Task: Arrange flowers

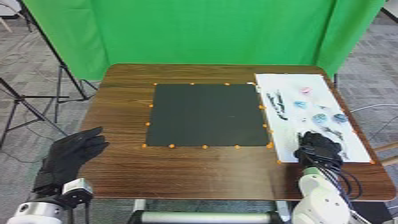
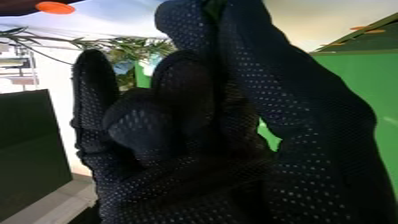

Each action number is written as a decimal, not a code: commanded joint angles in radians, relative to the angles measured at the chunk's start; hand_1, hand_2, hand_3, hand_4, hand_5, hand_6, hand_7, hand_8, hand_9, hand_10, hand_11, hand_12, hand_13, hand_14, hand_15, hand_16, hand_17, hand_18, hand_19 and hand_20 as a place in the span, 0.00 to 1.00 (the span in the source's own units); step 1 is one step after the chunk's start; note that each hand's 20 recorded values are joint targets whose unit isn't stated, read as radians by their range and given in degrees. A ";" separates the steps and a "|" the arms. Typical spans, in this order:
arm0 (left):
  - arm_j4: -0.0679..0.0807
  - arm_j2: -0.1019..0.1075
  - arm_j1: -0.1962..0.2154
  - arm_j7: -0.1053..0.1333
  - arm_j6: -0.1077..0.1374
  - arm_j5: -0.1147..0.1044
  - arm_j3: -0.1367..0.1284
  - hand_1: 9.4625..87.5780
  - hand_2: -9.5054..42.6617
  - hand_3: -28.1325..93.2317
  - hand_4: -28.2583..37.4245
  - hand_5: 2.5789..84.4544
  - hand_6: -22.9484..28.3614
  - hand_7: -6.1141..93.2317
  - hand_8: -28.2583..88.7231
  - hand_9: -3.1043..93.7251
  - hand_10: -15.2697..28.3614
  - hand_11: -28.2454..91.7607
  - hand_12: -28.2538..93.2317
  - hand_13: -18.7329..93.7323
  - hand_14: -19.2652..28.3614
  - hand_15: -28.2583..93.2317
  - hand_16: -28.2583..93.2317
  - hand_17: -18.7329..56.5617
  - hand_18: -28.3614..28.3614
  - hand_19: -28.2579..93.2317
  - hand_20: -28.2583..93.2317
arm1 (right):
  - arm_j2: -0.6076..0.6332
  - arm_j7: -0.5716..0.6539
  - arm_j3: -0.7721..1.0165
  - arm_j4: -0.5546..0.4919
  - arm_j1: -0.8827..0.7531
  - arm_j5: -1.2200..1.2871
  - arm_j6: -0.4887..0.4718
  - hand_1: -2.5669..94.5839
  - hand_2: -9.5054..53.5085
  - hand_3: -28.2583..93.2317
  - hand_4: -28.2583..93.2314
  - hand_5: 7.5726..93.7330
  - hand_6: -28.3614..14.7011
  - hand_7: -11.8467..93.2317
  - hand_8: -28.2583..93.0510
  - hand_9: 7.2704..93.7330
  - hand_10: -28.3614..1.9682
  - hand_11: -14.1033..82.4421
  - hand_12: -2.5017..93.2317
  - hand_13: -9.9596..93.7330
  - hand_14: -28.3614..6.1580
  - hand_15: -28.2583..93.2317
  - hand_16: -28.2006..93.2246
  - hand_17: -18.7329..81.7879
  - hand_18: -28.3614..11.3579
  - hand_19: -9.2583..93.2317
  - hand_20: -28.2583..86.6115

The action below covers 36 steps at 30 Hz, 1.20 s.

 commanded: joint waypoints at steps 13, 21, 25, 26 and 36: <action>0.001 0.019 0.025 0.037 0.016 -0.019 0.009 0.27 0.29 0.88 0.27 0.59 0.76 0.21 0.17 0.47 0.87 0.58 0.32 0.44 1.00 0.75 0.13 0.16 0.90 0.74 0.37 | 0.042 -0.020 0.020 -0.001 0.027 0.079 0.164 0.58 0.00 0.86 0.01 0.90 0.53 0.38 0.38 0.84 0.48 0.82 0.35 0.82 0.44 0.91 0.48 0.51 0.00 1.00 0.36; -0.004 0.029 0.041 0.048 0.027 -0.025 -0.001 0.27 0.29 0.88 0.26 0.59 0.76 0.21 0.17 0.47 0.88 0.58 0.32 0.44 1.00 0.75 0.13 0.16 0.90 0.74 0.37 | 0.069 -0.030 0.015 -0.044 0.079 0.088 0.186 0.58 0.00 0.87 0.02 0.91 0.53 0.38 0.39 0.85 0.48 0.82 0.34 0.82 0.44 0.90 0.48 0.51 0.00 1.00 0.36; -0.008 0.033 0.051 0.055 0.031 -0.028 -0.013 0.27 0.29 0.88 0.26 0.59 0.76 0.21 0.17 0.47 0.88 0.58 0.32 0.44 1.00 0.75 0.13 0.16 0.90 0.74 0.37 | 0.079 -0.047 -0.027 -0.068 0.136 0.092 0.186 0.57 0.00 0.87 0.02 0.91 0.53 0.37 0.40 0.85 0.48 0.82 0.34 0.82 0.45 0.90 0.48 0.51 0.00 1.00 0.36; -0.008 0.034 0.049 0.053 0.033 -0.028 -0.013 0.26 0.29 0.88 0.26 0.59 0.76 0.21 0.17 0.47 0.87 0.58 0.32 0.44 1.00 0.75 0.13 0.16 0.90 0.74 0.37 | 0.083 -0.048 -0.039 -0.072 0.153 0.092 0.186 0.57 0.00 0.87 0.02 0.91 0.53 0.37 0.40 0.85 0.48 0.82 0.34 0.83 0.45 0.90 0.48 0.51 0.00 1.00 0.36; -0.014 0.029 0.061 0.045 0.030 -0.027 -0.031 0.26 0.29 0.88 0.26 0.59 0.76 0.21 0.17 0.47 0.88 0.58 0.32 0.44 1.00 0.75 0.13 0.16 0.90 0.74 0.37 | 0.060 -0.076 -0.157 -0.075 0.308 0.115 0.182 0.57 0.00 0.87 0.03 0.92 0.52 0.37 0.40 0.86 0.48 0.82 0.34 0.83 0.45 0.91 0.48 0.51 0.00 1.00 0.37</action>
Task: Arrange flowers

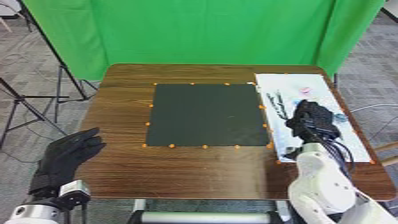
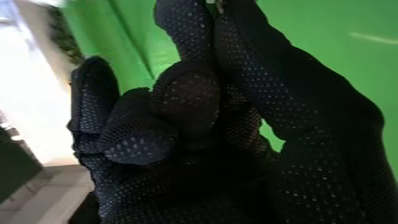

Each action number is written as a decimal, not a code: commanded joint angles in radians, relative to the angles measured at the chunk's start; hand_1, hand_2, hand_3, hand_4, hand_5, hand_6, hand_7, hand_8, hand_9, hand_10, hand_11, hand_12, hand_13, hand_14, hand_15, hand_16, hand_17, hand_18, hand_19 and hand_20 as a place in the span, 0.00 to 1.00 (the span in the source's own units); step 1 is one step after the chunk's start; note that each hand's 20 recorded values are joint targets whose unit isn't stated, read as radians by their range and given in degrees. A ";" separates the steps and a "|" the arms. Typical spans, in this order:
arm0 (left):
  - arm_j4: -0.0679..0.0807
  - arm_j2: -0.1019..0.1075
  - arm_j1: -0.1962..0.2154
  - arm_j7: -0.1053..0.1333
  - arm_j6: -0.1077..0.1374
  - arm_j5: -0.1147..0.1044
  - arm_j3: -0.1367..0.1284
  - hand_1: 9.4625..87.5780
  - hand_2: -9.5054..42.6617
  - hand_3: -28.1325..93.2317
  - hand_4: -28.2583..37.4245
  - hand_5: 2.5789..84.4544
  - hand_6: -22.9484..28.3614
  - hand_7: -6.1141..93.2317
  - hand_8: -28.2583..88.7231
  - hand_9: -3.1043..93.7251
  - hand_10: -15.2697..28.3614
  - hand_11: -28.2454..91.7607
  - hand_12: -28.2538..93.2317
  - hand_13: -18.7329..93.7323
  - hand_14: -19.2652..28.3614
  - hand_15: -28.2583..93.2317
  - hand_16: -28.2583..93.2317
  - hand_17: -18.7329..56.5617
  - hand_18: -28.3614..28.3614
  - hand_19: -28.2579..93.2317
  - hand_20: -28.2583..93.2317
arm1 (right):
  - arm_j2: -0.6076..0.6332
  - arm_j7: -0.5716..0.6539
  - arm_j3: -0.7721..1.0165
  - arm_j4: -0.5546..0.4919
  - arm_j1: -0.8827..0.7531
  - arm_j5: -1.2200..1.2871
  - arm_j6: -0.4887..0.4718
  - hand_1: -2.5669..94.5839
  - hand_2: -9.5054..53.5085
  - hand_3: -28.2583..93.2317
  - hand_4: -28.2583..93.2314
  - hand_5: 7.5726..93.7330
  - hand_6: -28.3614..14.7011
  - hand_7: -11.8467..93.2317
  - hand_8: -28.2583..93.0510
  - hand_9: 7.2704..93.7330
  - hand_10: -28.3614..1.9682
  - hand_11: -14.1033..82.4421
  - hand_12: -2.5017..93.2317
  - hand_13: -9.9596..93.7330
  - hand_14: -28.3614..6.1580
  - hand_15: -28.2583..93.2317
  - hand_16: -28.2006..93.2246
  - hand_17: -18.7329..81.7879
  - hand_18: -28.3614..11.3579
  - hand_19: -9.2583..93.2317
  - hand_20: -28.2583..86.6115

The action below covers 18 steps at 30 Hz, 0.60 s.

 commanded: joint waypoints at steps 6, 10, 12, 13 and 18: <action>-0.016 -0.014 0.021 -0.025 -0.004 0.006 -0.041 0.26 0.29 0.88 0.26 0.59 0.76 0.21 0.17 0.47 0.87 0.58 0.32 0.44 1.00 0.75 0.13 0.16 0.90 0.74 0.37 | -0.101 -0.063 -0.194 0.045 0.241 0.048 -0.048 0.57 0.00 0.88 0.03 0.92 0.52 0.36 0.41 0.86 0.48 0.82 0.34 0.83 0.45 0.91 0.48 0.51 0.00 1.00 0.37; -0.016 -0.017 0.011 -0.036 -0.009 0.012 -0.046 0.26 0.29 0.88 0.26 0.59 0.76 0.21 0.17 0.47 0.87 0.58 0.32 0.44 1.00 0.75 0.13 0.16 0.90 0.74 0.37 | -0.157 -0.083 -0.268 0.085 0.299 0.076 -0.083 0.57 0.00 0.88 0.03 0.92 0.52 0.36 0.41 0.86 0.48 0.82 0.34 0.83 0.45 0.91 0.48 0.51 0.00 1.00 0.37; -0.015 -0.022 0.004 -0.050 -0.016 0.019 -0.049 0.27 0.29 0.88 0.26 0.59 0.76 0.21 0.17 0.47 0.87 0.58 0.32 0.44 1.00 0.75 0.13 0.16 0.90 0.74 0.37 | -0.186 -0.094 -0.303 0.110 0.324 0.073 -0.100 0.57 0.00 0.88 0.03 0.92 0.52 0.36 0.41 0.86 0.48 0.82 0.34 0.83 0.45 0.91 0.48 0.51 0.00 1.00 0.37; -0.018 -0.024 0.010 -0.050 -0.015 0.019 -0.052 0.27 0.29 0.88 0.26 0.59 0.76 0.21 0.17 0.47 0.88 0.58 0.32 0.44 1.00 0.75 0.13 0.16 0.90 0.74 0.37 | -0.204 -0.105 -0.317 0.121 0.333 0.075 -0.113 0.57 0.00 0.88 0.03 0.93 0.51 0.36 0.41 0.86 0.48 0.82 0.34 0.83 0.45 0.91 0.48 0.51 0.00 1.00 0.37; -0.011 -0.030 -0.011 -0.065 -0.025 0.025 -0.044 0.27 0.29 0.88 0.26 0.59 0.76 0.21 0.17 0.47 0.88 0.58 0.32 0.44 1.00 0.75 0.13 0.16 0.90 0.74 0.37 | -0.287 -0.129 -0.379 0.185 0.378 0.107 -0.163 0.57 0.00 0.88 0.04 0.93 0.51 0.36 0.41 0.86 0.48 0.82 0.34 0.83 0.44 0.91 0.48 0.51 0.00 1.00 0.38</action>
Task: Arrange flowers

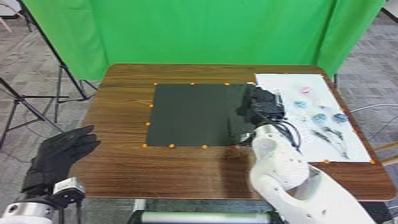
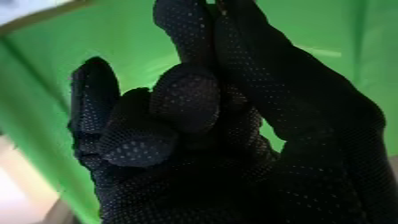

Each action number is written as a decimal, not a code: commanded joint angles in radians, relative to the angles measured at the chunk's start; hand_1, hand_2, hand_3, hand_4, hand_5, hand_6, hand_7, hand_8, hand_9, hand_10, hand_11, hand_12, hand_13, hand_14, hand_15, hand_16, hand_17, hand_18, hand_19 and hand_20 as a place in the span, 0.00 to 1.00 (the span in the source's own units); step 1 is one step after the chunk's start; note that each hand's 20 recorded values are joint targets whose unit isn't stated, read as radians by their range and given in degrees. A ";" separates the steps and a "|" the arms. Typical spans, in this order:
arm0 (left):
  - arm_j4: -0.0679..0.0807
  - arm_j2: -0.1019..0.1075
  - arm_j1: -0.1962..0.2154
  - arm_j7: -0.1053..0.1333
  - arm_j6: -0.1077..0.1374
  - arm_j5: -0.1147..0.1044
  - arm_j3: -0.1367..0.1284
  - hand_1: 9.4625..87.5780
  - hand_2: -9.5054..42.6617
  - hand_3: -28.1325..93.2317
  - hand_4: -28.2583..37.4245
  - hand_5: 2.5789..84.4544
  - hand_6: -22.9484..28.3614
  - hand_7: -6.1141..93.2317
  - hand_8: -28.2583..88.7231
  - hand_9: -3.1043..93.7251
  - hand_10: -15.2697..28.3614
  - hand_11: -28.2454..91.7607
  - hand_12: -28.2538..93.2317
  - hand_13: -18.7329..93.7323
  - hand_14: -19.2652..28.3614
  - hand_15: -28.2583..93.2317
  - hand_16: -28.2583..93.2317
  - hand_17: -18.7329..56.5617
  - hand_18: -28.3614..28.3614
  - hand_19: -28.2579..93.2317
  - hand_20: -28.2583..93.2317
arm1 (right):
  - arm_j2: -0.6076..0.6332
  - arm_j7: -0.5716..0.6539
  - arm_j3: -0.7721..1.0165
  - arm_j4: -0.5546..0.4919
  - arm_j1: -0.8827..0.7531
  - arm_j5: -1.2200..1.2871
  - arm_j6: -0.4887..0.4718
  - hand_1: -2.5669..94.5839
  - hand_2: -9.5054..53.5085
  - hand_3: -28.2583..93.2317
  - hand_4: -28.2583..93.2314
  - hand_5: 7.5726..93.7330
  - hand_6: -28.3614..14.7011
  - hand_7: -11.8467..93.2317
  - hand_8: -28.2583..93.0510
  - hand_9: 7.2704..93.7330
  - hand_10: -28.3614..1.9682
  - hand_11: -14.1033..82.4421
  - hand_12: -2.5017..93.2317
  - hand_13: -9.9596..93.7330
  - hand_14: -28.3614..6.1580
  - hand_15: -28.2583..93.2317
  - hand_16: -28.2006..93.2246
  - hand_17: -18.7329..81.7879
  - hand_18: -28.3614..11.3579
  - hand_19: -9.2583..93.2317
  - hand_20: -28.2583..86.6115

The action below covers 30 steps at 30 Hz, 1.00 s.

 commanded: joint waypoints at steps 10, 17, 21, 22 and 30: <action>0.018 -0.017 -0.070 -0.035 -0.038 0.024 0.032 0.27 0.29 0.88 0.26 0.59 0.76 0.21 0.17 0.47 0.87 0.58 0.32 0.44 1.00 0.75 0.13 0.16 0.90 0.74 0.37 | -0.267 -0.100 -0.162 0.198 0.128 0.013 -0.105 0.56 0.00 0.88 0.04 0.93 0.51 0.36 0.41 0.86 0.49 0.83 0.34 0.83 0.45 0.91 0.48 0.51 0.00 1.00 0.38; 0.041 -0.012 -0.128 -0.036 -0.051 0.027 0.074 0.27 0.29 0.88 0.26 0.59 0.76 0.21 0.17 0.47 0.87 0.58 0.32 0.44 1.00 0.75 0.13 0.16 0.90 0.74 0.37 | -0.332 -0.136 -0.191 0.230 0.115 0.004 -0.123 0.56 0.00 0.88 0.04 0.93 0.52 0.36 0.41 0.87 0.49 0.83 0.34 0.84 0.45 0.91 0.48 0.51 0.00 1.00 0.38; 0.065 0.003 -0.200 -0.034 -0.069 0.031 0.115 0.27 0.29 0.88 0.26 0.59 0.76 0.21 0.17 0.47 0.87 0.58 0.32 0.44 1.00 0.75 0.13 0.16 0.90 0.74 0.37 | -0.347 -0.137 -0.213 0.247 0.124 -0.007 -0.118 0.56 0.00 0.88 0.04 0.93 0.52 0.36 0.41 0.87 0.49 0.83 0.34 0.84 0.45 0.91 0.48 0.51 0.00 1.00 0.38; 0.064 0.001 -0.198 -0.034 -0.067 0.030 0.113 0.27 0.29 0.88 0.26 0.59 0.76 0.21 0.17 0.47 0.87 0.58 0.32 0.44 1.00 0.75 0.13 0.16 0.90 0.74 0.37 | -0.366 -0.137 -0.203 0.253 0.116 -0.001 -0.137 0.55 0.00 0.88 0.04 0.93 0.52 0.36 0.41 0.87 0.49 0.83 0.34 0.84 0.45 0.91 0.48 0.51 0.00 1.00 0.38; 0.069 0.016 -0.214 -0.025 -0.063 0.026 0.127 0.27 0.29 0.88 0.27 0.59 0.76 0.21 0.17 0.47 0.88 0.58 0.32 0.44 1.00 0.75 0.13 0.16 0.90 0.74 0.37 | -0.419 -0.130 -0.150 0.310 0.053 -0.090 -0.182 0.54 0.00 0.89 0.06 0.93 0.53 0.37 0.41 0.87 0.49 0.83 0.33 0.84 0.44 0.90 0.48 0.51 0.00 1.00 0.38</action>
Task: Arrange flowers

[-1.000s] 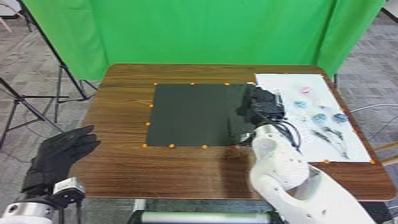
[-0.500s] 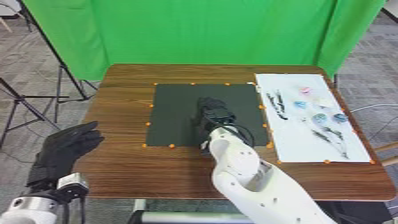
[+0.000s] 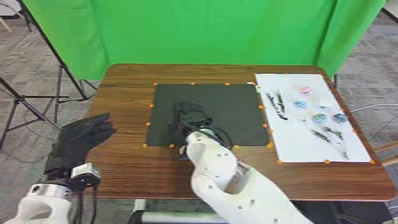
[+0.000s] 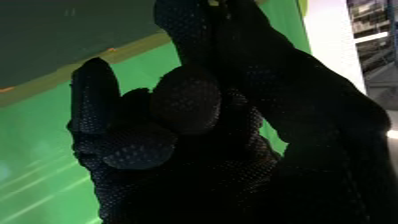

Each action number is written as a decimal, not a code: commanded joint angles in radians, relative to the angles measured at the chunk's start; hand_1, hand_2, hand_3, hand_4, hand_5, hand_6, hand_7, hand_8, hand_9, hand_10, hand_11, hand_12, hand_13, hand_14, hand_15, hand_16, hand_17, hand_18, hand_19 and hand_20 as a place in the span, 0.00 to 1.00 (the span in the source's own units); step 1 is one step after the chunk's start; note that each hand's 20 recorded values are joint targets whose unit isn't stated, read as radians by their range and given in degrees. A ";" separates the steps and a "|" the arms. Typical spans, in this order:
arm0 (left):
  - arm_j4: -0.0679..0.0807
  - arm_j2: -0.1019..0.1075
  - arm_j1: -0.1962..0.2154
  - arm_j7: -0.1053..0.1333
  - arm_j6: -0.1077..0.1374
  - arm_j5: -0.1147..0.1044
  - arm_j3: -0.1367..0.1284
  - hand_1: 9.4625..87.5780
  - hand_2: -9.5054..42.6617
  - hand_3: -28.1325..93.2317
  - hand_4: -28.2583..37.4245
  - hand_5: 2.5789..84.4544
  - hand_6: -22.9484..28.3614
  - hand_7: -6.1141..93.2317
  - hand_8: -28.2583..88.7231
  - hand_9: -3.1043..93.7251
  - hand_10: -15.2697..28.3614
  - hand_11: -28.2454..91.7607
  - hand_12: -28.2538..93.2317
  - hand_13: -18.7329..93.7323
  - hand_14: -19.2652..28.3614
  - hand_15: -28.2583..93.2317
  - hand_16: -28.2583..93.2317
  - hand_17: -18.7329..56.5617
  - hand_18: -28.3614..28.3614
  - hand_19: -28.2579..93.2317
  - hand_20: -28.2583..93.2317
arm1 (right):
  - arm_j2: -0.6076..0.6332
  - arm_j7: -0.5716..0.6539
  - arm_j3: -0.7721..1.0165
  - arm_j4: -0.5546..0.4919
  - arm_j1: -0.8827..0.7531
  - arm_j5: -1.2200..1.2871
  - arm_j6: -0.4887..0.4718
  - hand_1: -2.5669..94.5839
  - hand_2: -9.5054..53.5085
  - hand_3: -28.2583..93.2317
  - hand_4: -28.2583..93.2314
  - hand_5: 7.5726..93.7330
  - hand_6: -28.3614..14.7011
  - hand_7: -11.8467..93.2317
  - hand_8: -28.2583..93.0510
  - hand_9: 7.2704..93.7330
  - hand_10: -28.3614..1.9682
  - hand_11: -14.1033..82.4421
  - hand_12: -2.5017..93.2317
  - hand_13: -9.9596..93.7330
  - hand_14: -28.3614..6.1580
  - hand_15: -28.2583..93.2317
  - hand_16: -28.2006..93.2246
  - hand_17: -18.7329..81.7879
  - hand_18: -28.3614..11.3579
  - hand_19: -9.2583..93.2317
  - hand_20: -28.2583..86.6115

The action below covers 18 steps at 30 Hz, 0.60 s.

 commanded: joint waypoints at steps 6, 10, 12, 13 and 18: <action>-0.001 0.005 0.009 0.001 -0.010 0.003 -0.002 0.27 0.29 0.88 0.27 0.59 0.76 0.21 0.17 0.47 0.88 0.58 0.32 0.44 1.00 0.75 0.13 0.16 0.90 0.74 0.37 | -0.084 -0.001 0.072 0.047 -0.117 -0.105 -0.087 0.55 0.00 0.88 0.06 0.93 0.54 0.37 0.40 0.87 0.50 0.83 0.33 0.84 0.44 0.90 0.48 0.51 0.00 1.00 0.38; 0.003 0.012 -0.004 0.008 -0.008 0.001 0.009 0.27 0.29 0.89 0.27 0.59 0.76 0.21 0.17 0.47 0.88 0.58 0.32 0.44 1.00 0.75 0.13 0.16 0.90 0.74 0.37 | -0.097 -0.019 0.078 0.039 -0.143 -0.111 -0.099 0.54 0.00 0.87 0.05 0.93 0.53 0.37 0.39 0.87 0.50 0.83 0.33 0.84 0.44 0.90 0.48 0.51 0.00 1.00 0.38; 0.005 0.019 -0.012 0.014 -0.005 -0.001 0.018 0.27 0.29 0.89 0.27 0.59 0.76 0.21 0.17 0.47 0.88 0.58 0.32 0.44 1.00 0.75 0.13 0.16 0.90 0.74 0.37 | -0.106 -0.032 0.085 0.038 -0.150 -0.122 -0.107 0.54 0.00 0.86 0.05 0.93 0.54 0.38 0.39 0.87 0.50 0.83 0.34 0.84 0.44 0.90 0.48 0.51 0.00 1.00 0.38; 0.006 0.021 -0.015 0.014 -0.005 -0.001 0.022 0.27 0.29 0.89 0.27 0.59 0.76 0.21 0.17 0.47 0.88 0.58 0.32 0.44 1.00 0.75 0.13 0.16 0.90 0.74 0.37 | -0.108 -0.030 0.085 0.038 -0.149 -0.118 -0.113 0.53 0.00 0.86 0.05 0.93 0.54 0.38 0.39 0.87 0.50 0.83 0.34 0.84 0.44 0.90 0.48 0.51 0.00 1.00 0.38; 0.004 0.028 -0.016 0.016 0.005 -0.002 0.032 0.27 0.29 0.89 0.27 0.59 0.76 0.21 0.17 0.47 0.88 0.58 0.32 0.44 1.00 0.75 0.13 0.16 0.90 0.74 0.37 | -0.122 -0.037 0.101 0.055 -0.139 -0.120 -0.105 0.50 0.00 0.84 0.04 0.92 0.55 0.39 0.38 0.86 0.49 0.83 0.34 0.83 0.43 0.90 0.48 0.50 0.00 1.00 0.37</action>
